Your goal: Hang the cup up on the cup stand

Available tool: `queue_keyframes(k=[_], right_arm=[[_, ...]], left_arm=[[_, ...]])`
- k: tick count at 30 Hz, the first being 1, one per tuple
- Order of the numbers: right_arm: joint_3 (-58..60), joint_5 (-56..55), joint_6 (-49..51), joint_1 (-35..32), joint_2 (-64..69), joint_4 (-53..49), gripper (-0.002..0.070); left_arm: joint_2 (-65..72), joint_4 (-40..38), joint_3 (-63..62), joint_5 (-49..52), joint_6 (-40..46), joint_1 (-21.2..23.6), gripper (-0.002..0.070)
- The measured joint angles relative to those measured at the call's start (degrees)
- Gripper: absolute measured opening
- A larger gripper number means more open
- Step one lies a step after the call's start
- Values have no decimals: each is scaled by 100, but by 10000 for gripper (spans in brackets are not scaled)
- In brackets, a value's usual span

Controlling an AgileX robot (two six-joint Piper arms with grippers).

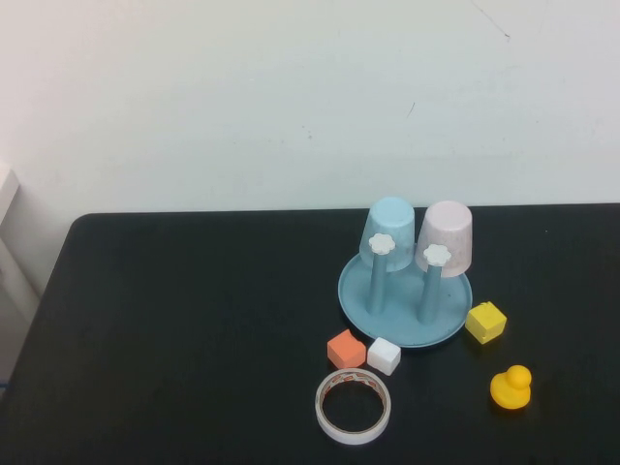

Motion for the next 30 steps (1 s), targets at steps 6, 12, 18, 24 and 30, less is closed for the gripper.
queue_keyframes(k=[6, 12, 18, 24, 30], right_arm=[[61, 228, 379, 454, 0, -111, 0], [42, 398, 601, 578, 0, -167, 0], [38, 429, 560, 578, 0, -167, 0], [38, 429, 537, 578, 0, -167, 0], [38, 429, 537, 578, 0, -167, 0]], left_arm=[[0, 0, 0, 0, 0, 0, -1], [0, 0, 0, 15, 0, 0, -1], [0, 0, 0, 15, 0, 0, -1], [0, 0, 0, 20, 0, 0, -1], [0, 0, 0, 20, 0, 0, -1]])
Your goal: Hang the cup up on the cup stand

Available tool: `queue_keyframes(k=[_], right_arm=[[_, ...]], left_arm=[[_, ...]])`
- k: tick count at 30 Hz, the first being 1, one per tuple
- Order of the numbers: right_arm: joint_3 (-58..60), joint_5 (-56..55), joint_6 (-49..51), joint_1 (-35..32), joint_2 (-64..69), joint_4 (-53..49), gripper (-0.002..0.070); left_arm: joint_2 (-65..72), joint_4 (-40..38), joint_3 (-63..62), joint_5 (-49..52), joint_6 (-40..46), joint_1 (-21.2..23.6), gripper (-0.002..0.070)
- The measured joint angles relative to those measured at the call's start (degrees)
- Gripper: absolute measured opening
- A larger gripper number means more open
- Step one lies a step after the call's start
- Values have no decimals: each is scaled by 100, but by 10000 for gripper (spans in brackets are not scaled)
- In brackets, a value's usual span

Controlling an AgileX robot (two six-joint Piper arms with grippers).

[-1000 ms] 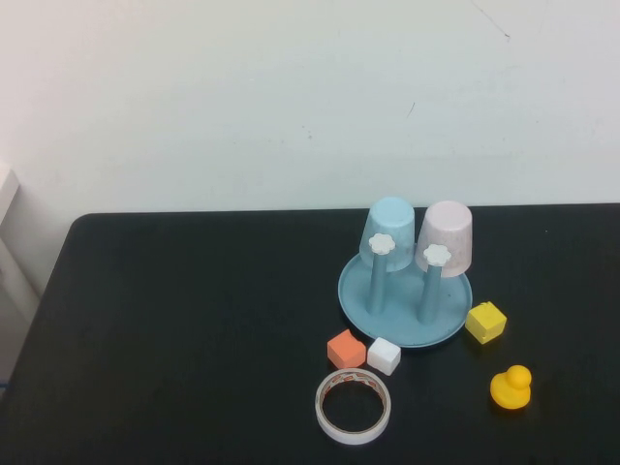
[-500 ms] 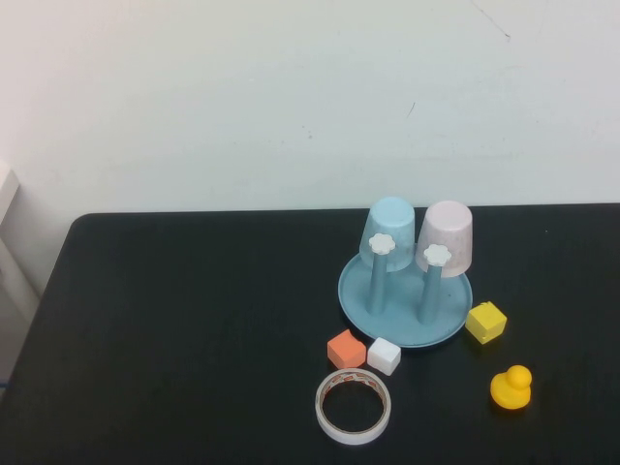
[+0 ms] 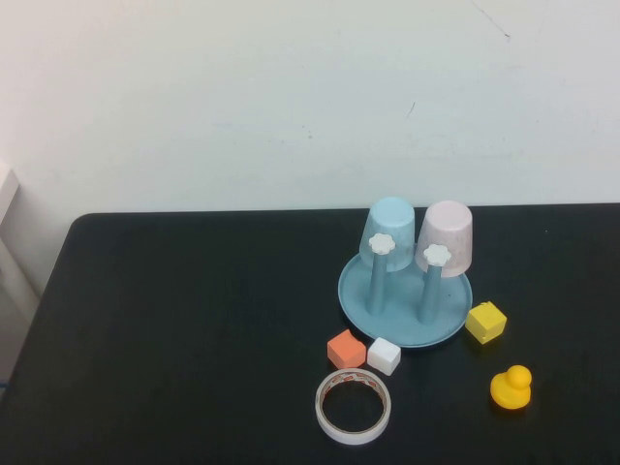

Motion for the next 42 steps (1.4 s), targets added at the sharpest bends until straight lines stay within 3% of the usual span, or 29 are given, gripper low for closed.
queue_keyframes(k=[13, 18, 26, 33, 37, 42], right_arm=[[-9, 16, -9, 0, 0, 0, -1], [-9, 26, -9, 0, 0, 0, -1], [-9, 29, -9, 0, 0, 0, -1], [-9, 29, -9, 0, 0, 0, -1], [-9, 39, -9, 0, 0, 0, -1], [-9, 39, -9, 0, 0, 0, -1]], left_arm=[[-23, -29, 73, -48, -9, 0, -1], [-238, -626, 617, -339, 572, 174, -1], [-716, -2414, 1464, -2380, 2205, 1888, -1], [-735, -2521, 1714, -2687, 2290, 3238, -1], [-773, -2534, 1843, -2724, 2247, 3646, -1], [-823, -2506, 1843, -2636, 2111, 3717, -1]])
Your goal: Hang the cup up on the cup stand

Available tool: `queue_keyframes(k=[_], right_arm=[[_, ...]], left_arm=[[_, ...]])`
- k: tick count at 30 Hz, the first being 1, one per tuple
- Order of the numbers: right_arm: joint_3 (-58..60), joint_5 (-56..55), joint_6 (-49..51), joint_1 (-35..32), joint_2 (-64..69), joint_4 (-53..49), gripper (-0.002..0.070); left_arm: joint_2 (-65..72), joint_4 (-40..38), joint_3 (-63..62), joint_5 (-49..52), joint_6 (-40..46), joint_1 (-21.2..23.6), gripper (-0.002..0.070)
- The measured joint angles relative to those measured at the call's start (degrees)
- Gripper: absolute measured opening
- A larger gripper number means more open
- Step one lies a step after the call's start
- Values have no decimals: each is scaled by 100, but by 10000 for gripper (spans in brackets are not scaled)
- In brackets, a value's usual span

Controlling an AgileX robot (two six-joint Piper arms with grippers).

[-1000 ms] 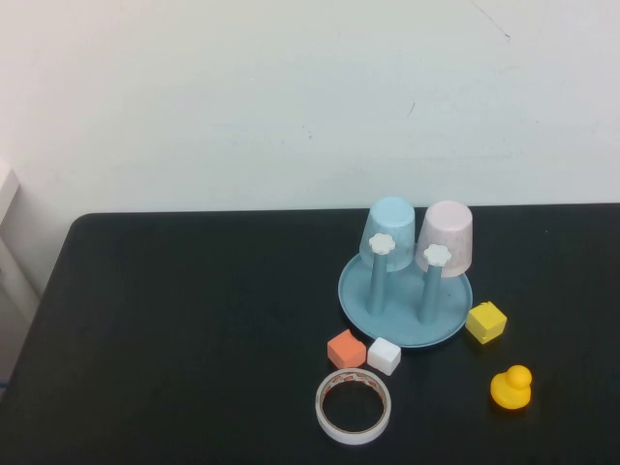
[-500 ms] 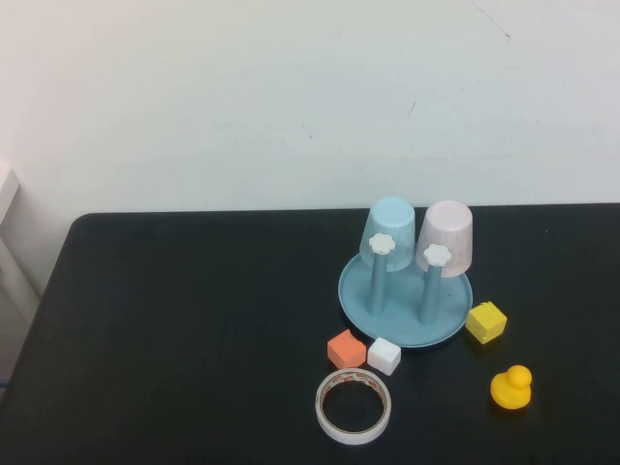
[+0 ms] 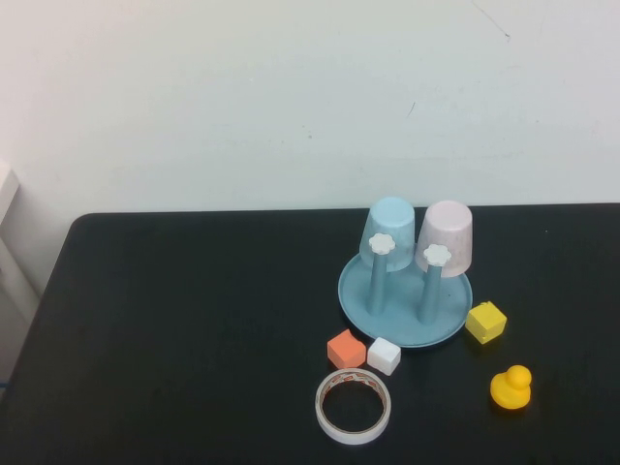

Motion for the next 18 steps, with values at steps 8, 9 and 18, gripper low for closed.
queue_keyframes(k=[8, 9, 18], right_arm=[[0, 0, 0, 0, 0, 0, -1], [0, 0, 0, 0, 0, 0, -1], [0, 0, -32, 0, 0, 0, -1]], left_arm=[[-4, 161, 0, 670, -106, -429, -1], [-4, 207, 0, 713, -117, -492, -1], [-13, 306, 0, 893, -117, -580, -2]])
